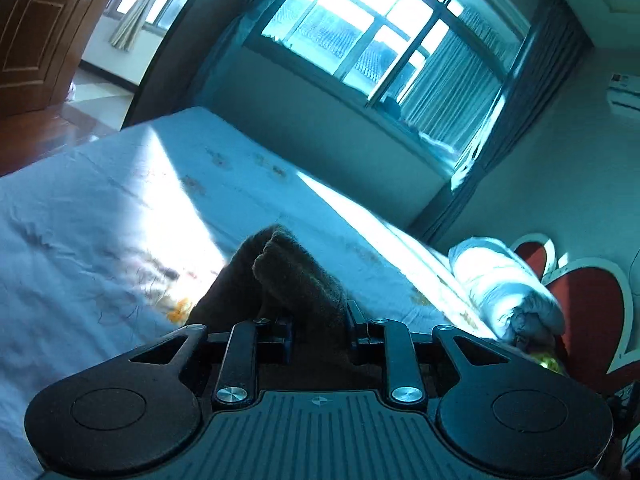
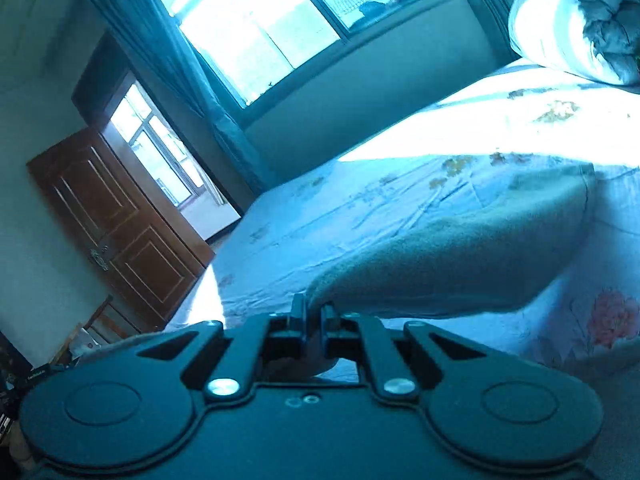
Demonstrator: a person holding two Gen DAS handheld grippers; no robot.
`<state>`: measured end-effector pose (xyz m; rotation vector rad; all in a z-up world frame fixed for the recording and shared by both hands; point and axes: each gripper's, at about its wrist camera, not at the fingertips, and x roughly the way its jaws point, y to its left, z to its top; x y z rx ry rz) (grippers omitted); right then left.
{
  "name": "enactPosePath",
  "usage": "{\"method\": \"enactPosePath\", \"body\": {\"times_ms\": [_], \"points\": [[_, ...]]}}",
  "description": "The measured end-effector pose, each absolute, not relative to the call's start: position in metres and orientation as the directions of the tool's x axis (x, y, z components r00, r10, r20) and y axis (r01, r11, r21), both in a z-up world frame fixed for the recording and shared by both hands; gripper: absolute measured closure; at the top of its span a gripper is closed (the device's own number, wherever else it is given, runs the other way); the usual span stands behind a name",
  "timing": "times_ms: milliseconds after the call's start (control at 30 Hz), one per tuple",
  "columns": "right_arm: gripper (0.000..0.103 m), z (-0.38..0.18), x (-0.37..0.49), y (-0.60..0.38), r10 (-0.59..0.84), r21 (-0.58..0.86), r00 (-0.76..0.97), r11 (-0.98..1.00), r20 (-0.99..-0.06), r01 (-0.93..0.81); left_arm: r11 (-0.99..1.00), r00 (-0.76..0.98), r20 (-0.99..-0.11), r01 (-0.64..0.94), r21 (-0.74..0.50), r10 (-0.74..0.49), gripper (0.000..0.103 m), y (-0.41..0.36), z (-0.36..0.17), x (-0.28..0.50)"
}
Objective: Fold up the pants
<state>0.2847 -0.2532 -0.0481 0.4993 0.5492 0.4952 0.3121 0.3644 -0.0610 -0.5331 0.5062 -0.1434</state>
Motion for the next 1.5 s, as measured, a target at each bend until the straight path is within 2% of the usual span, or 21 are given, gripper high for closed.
{"method": "enactPosePath", "body": {"times_ms": [67,100,133,233,333,467,533,600,633,733,900,967,1033,1200,1233,1267,1300,1333,1367,1400,1500], "points": [[0.103,-0.090,0.268,-0.236,0.551,0.489,0.656,0.818,-0.516,-0.302,0.887,0.723,-0.648,-0.109,-0.449,-0.239,0.078,0.366,-0.117,0.320],[0.103,-0.112,0.265,-0.229,0.527,0.454,0.614,0.843,-0.587,-0.289,0.908,0.671,-0.706,-0.119,-0.402,-0.225,0.078,0.363,-0.138,0.317],[0.103,-0.125,0.259,-0.229,0.522,0.464,0.603,0.845,-0.603,-0.267,0.912,0.661,-0.717,-0.120,-0.392,-0.221,0.078,0.361,-0.153,0.309],[0.103,-0.131,0.253,-0.234,0.521,0.507,0.628,0.832,-0.578,-0.224,0.861,0.726,-0.642,-0.138,-0.489,-0.248,0.078,0.370,-0.162,0.287],[0.103,-0.118,0.250,-0.233,0.506,0.479,0.640,0.845,-0.578,-0.236,0.853,0.737,-0.623,-0.125,-0.508,-0.263,0.078,0.373,-0.155,0.281],[0.103,-0.099,0.255,-0.239,0.503,0.489,0.680,0.839,-0.533,-0.237,0.841,0.772,-0.561,-0.063,-0.537,-0.300,0.078,0.377,-0.135,0.265],[0.103,-0.103,0.258,-0.238,0.510,0.502,0.672,0.833,-0.538,-0.231,0.861,0.752,-0.595,-0.074,-0.503,-0.283,0.078,0.378,-0.141,0.262],[0.103,-0.128,0.257,-0.229,0.489,0.470,0.626,0.856,-0.607,-0.213,0.878,0.713,-0.651,-0.102,-0.467,-0.263,0.078,0.378,-0.160,0.269],[0.103,-0.139,0.262,-0.227,0.477,0.464,0.601,0.865,-0.642,-0.191,0.867,0.718,-0.643,-0.112,-0.485,-0.267,0.078,0.380,-0.166,0.271],[0.103,-0.146,0.259,-0.231,0.483,0.499,0.610,0.852,-0.628,-0.161,0.869,0.733,-0.630,-0.111,-0.483,-0.257,0.078,0.379,-0.161,0.270],[0.103,-0.124,0.250,-0.229,0.471,0.448,0.647,0.868,-0.600,-0.215,0.906,0.753,-0.619,-0.074,-0.417,-0.223,0.078,0.371,-0.141,0.265],[0.103,-0.131,0.252,-0.226,0.460,0.438,0.632,0.875,-0.624,-0.205,0.930,0.722,-0.665,-0.083,-0.359,-0.192,0.078,0.363,-0.153,0.268],[0.103,-0.147,0.255,-0.222,0.444,0.421,0.599,0.887,-0.666,-0.189,0.921,0.733,-0.653,-0.095,-0.378,-0.192,0.078,0.365,-0.160,0.266],[0.102,-0.144,0.252,-0.226,0.451,0.428,0.601,0.883,-0.660,-0.193,0.931,0.738,-0.654,-0.101,-0.350,-0.166,0.076,0.360,-0.155,0.264],[0.099,-0.144,0.253,-0.227,0.454,0.429,0.598,0.882,-0.661,-0.196,0.933,0.737,-0.657,-0.107,-0.343,-0.157,0.072,0.359,-0.152,0.264],[0.099,-0.143,0.253,-0.228,0.454,0.428,0.594,0.882,-0.664,-0.195,0.937,0.740,-0.658,-0.118,-0.328,-0.137,0.062,0.357,-0.149,0.263],[0.094,-0.139,0.250,-0.232,0.450,0.431,0.604,0.883,-0.658,-0.188,0.944,0.746,-0.658,-0.138,-0.300,-0.100,0.052,0.356,-0.145,0.261],[0.090,-0.134,0.246,-0.235,0.446,0.428,0.618,0.884,-0.647,-0.189,0.952,0.748,-0.662,-0.175,-0.251,-0.037,0.021,0.353,-0.140,0.257],[0.090,-0.129,0.242,-0.238,0.443,0.422,0.631,0.885,-0.636,-0.196,0.958,0.750,-0.661,-0.214,-0.189,0.037,0.007,0.350,-0.134,0.251],[0.090,-0.124,0.240,-0.241,0.439,0.413,0.643,0.888,-0.628,-0.202,0.962,0.753,-0.652,-0.235,-0.141,0.088,0.007,0.346,-0.128,0.245],[0.090,-0.112,0.228,-0.254,0.404,0.374,0.684,0.905,-0.608,-0.201,0.964,0.753,-0.644,-0.250,-0.087,0.137,0.007,0.331,-0.115,0.228]]}}
